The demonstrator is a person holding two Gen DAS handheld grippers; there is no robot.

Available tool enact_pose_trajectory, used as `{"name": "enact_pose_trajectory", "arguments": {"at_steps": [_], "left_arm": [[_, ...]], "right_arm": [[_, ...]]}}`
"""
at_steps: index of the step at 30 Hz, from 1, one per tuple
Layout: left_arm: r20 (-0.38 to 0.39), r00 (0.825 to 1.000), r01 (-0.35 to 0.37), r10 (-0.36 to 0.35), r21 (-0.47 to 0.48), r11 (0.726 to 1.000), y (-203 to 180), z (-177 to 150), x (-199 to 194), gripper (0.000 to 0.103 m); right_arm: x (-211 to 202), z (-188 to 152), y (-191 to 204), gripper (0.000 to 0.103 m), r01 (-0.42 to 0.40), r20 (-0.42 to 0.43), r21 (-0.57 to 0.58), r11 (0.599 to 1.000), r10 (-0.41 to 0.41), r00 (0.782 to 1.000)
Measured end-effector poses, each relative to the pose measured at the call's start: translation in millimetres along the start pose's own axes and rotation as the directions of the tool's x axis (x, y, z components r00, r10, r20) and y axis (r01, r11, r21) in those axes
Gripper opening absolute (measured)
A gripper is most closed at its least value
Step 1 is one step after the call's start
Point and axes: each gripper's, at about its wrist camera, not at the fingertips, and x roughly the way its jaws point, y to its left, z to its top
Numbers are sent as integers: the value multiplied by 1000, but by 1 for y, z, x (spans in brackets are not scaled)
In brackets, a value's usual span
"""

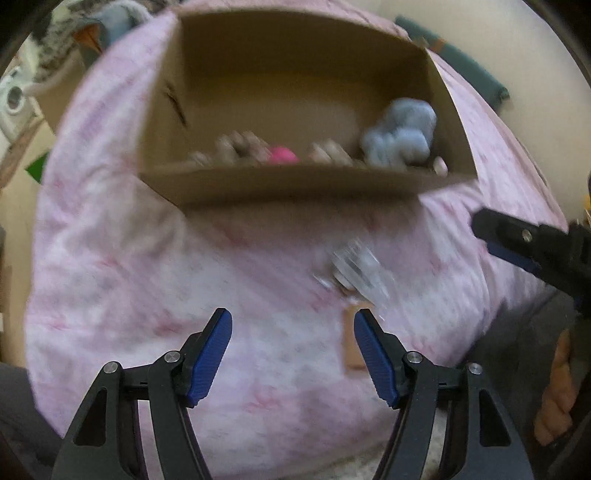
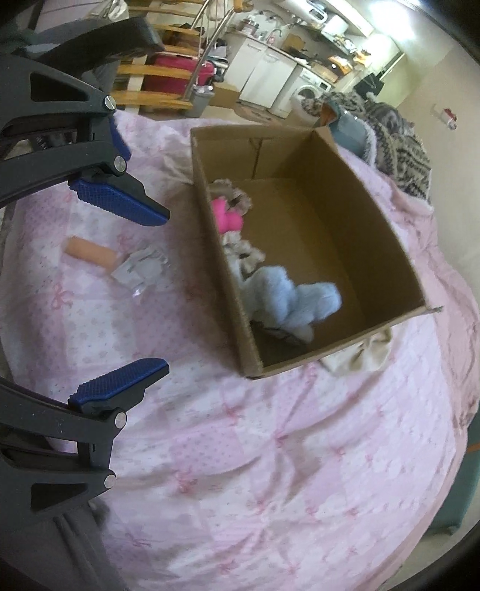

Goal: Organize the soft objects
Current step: 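Grasp the peach cylinder with the left tool while the right moves toward the plastic bag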

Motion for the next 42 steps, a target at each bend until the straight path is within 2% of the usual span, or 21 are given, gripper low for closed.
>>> {"name": "enact_pose_trajectory", "arguments": {"at_steps": [2, 4, 8, 9, 10, 12, 15, 17, 21, 26, 29, 33, 37, 39, 42], "left_arm": [[-28, 999, 18, -17, 46, 999, -14, -3, 9, 62], [-50, 998, 34, -29, 94, 995, -29, -5, 17, 55], [-104, 994, 51, -37, 136, 989, -46, -7, 36, 54], [-116, 993, 50, -34, 140, 989, -48, -8, 42, 48], [-125, 991, 59, -41, 144, 988, -51, -8, 46, 35], [-145, 988, 74, -53, 141, 987, -54, -7, 51, 24], [-149, 988, 50, -30, 132, 990, -54, -8, 50, 13], [-144, 989, 59, -41, 124, 990, -53, -8, 47, 7], [-142, 988, 81, -67, 93, 992, -43, -6, 34, 5], [-88, 994, 70, -66, 48, 996, -24, 2, 2, 5], [-73, 994, 79, -82, -40, 996, -6, 10, -19, 5], [-18, 999, 33, -34, -52, 998, 11, 19, -47, 5], [14, 1000, -20, 21, -72, 997, 41, 26, -54, 5], [24, 1000, -14, 17, -111, 994, 48, 24, -52, 5], [43, 999, -17, 23, -135, 991, 53, 25, -50, 5]], "right_arm": [[3, -2, -3, 78, 12, -17, 4, 1000, -12, 1000], [3, -3, -5, 78, 21, -18, 10, 1000, -21, 1000], [4, -2, -7, 78, 26, -15, 28, 999, -25, 1000], [5, -2, -8, 78, 28, -16, 30, 999, -27, 999], [5, -2, -8, 78, 29, -17, 30, 999, -29, 999], [7, -2, -7, 78, 33, -21, 29, 999, -32, 999], [10, -1, -6, 78, 39, -29, 25, 999, -38, 999], [12, 0, -5, 78, 41, -34, 20, 999, -40, 999], [18, 0, -3, 78, 43, -45, 13, 999, -43, 998], [20, 0, -1, 78, 44, -49, 8, 999, -43, 998], [23, 0, 3, 78, 42, -62, -5, 999, -42, 997], [28, 0, 12, 78, 16, -78, -35, 999, -19, 997], [38, 0, 17, 78, 11, -116, -56, 998, -18, 993], [46, -3, 21, 78, 36, -144, -86, 996, -48, 988], [60, -9, 38, 78, 104, -158, -195, 975, -136, 978]]}}
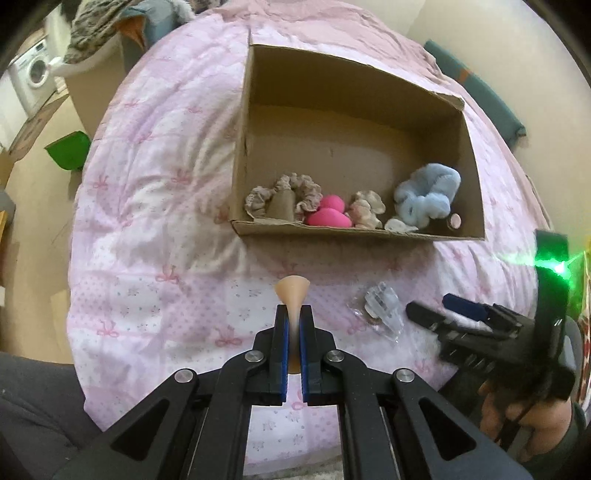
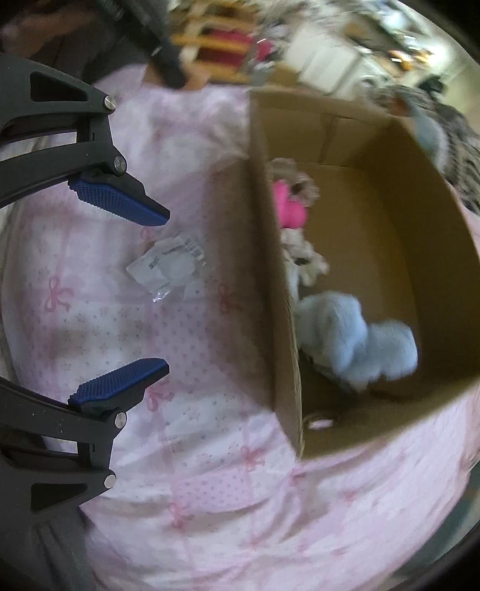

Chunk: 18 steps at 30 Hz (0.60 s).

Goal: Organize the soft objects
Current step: 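Close the right tool on the labeled plastic bag and lift it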

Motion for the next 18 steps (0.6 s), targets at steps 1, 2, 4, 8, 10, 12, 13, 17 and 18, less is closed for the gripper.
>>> {"name": "enact_pose_trajectory", "arguments": {"at_steps": [1, 2, 4, 8, 10, 12, 13, 17, 18], "left_arm": [[-4, 1000, 6, -6, -7, 1000, 2, 0, 1, 5], [-6, 1000, 6, -6, -10, 1000, 2, 0, 1, 5], [-5, 1000, -9, 9, -6, 1000, 1, 1, 2, 5], [-6, 1000, -14, 14, -3, 1000, 2, -1, 5, 5], [-9, 1000, -16, 16, -5, 1000, 3, -1, 6, 5], [-10, 1000, -17, 17, -9, 1000, 4, -1, 6, 5], [-8, 1000, -20, 20, -11, 1000, 5, -1, 6, 5], [0, 999, -47, 47, -6, 999, 5, 0, 7, 5], [2, 998, -64, 64, 5, 998, 3, -1, 8, 5]], "right_arm": [[4, 0, 7, 78, 8, -12, -32, 999, -8, 1000], [10, 1, 14, 78, 12, -30, -67, 998, -14, 999], [22, 1, 24, 78, 28, -56, -119, 992, -35, 998], [41, 3, 36, 78, 51, -89, -170, 984, -67, 994], [49, 4, 41, 78, 68, -93, -192, 979, -88, 992], [53, 5, 44, 78, 82, -92, -210, 974, -103, 990], [54, 5, 46, 78, 88, -89, -219, 972, -110, 990], [58, 1, 52, 78, 105, -80, -245, 964, -127, 989], [58, 0, 52, 78, 98, -79, -244, 965, -121, 989]]}}
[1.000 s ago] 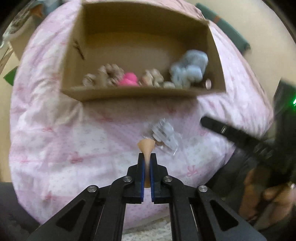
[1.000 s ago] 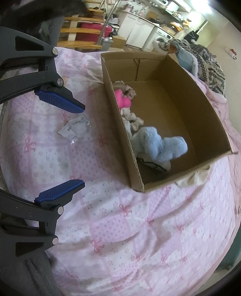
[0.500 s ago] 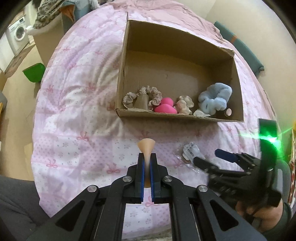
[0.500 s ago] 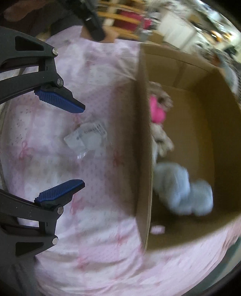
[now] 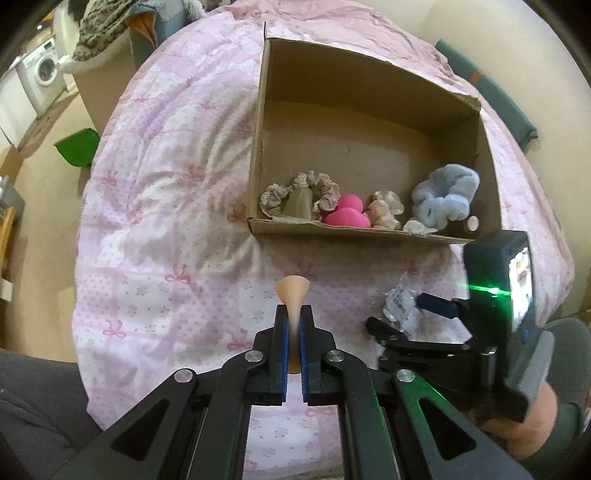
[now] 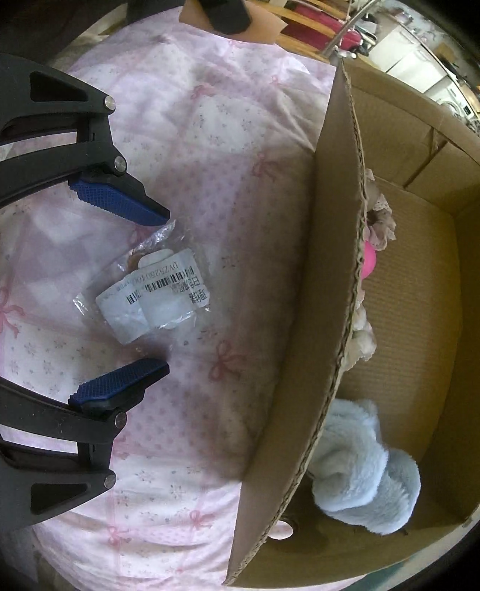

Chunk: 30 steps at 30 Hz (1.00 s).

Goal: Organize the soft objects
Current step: 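Close the right tool on the labeled plastic bag and lift it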

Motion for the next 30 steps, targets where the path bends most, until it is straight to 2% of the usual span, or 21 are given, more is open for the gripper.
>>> {"name": "enact_pose_trajectory", "arguments": {"at_steps": [2, 3, 5, 6, 10, 15, 22, 28, 30], "left_arm": [[0, 1000, -15, 15, 12, 1000, -2, -1, 2, 5], [-1, 1000, -17, 17, 16, 1000, -2, -2, 3, 5], [1, 1000, -29, 29, 24, 999, -3, -2, 4, 5], [3, 999, -40, 40, 28, 999, -3, -2, 5, 5], [4, 997, -73, 73, 20, 997, 1, 0, 11, 5], [0, 995, -104, 104, 2, 995, 8, 0, 15, 5], [13, 991, -136, 136, 8, 991, 9, -2, 16, 5], [22, 990, -142, 142, 8, 990, 10, -3, 13, 5], [37, 989, -142, 141, 8, 990, 9, -3, 7, 5]], "right_arm": [[-2, -3, -1, 72, -17, 0, 5, 1000, 17, 1000], [-1, -2, -4, 61, -22, 0, 6, 1000, 22, 1000], [-4, -6, -5, 54, -25, -1, 0, 1000, 25, 1000], [-5, -5, -8, 47, -26, 0, -2, 1000, 26, 1000], [-13, -8, -13, 32, -68, 7, 10, 998, 68, 998], [-27, -13, -12, 28, -118, 26, 15, 993, 117, 993], [-53, -18, -17, 26, -185, 70, 27, 982, 183, 981], [-79, -27, -23, 26, -246, 125, 32, 969, 241, 962], [-92, -28, -29, 26, -293, 148, 51, 955, 283, 948]]}}
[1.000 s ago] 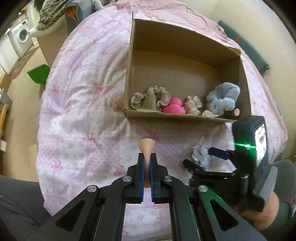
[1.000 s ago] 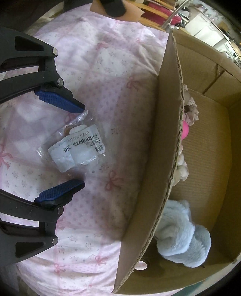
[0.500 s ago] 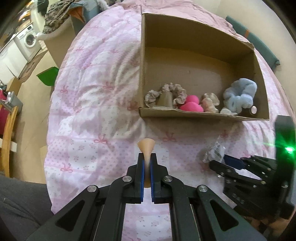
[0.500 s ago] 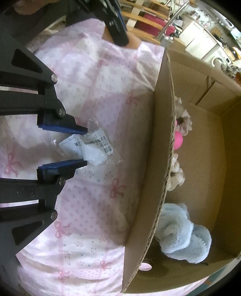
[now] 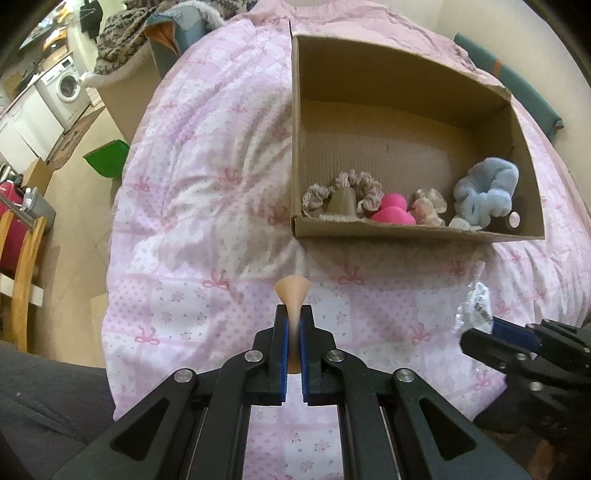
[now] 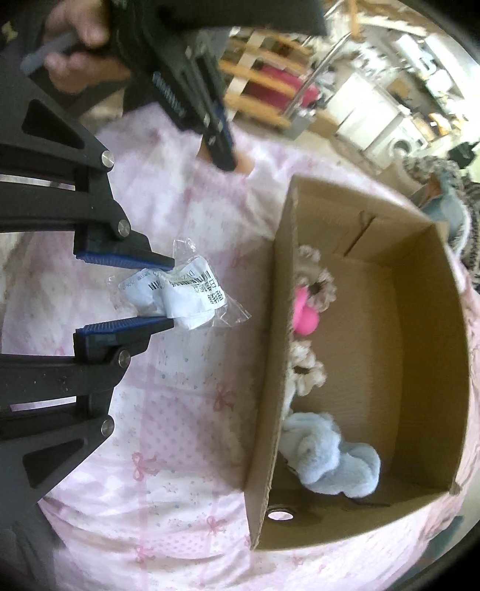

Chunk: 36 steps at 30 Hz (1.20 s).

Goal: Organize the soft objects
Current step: 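Close the right tool on the labeled plastic bag and lift it, then carry the bag and peach cylinder into the box and open both tools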

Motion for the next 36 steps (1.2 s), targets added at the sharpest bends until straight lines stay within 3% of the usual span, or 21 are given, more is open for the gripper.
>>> {"name": "enact_pose_trajectory", "arguments": {"at_steps": [5, 9, 15, 24, 29, 36], "left_arm": [[68, 997, 36, -36, -7, 999, -2, 10, -31, 5], [152, 987, 54, -53, 1, 999, -6, 31, -59, 5], [215, 974, 75, -75, 9, 997, -11, 69, -75, 5], [266, 961, 74, -80, 32, 997, -17, 111, -76, 5], [217, 971, 95, -102, 40, 995, -22, 123, -52, 5], [179, 977, 109, -116, 48, 993, -25, 121, -19, 6]], "right_arm": [[-43, 5, -1, 26, -82, 96, 14, 997, 80, 992], [-77, 18, 5, 26, -98, 187, -7, 995, 97, 977], [-115, 50, 1, 26, -99, 306, -24, 995, 101, 946], [-106, 95, -3, 26, -76, 350, -16, 997, 77, 933], [-85, 103, -18, 26, -57, 350, 10, 998, 50, 936], [-39, 108, -49, 26, -53, 296, 81, 995, 27, 955]]}}
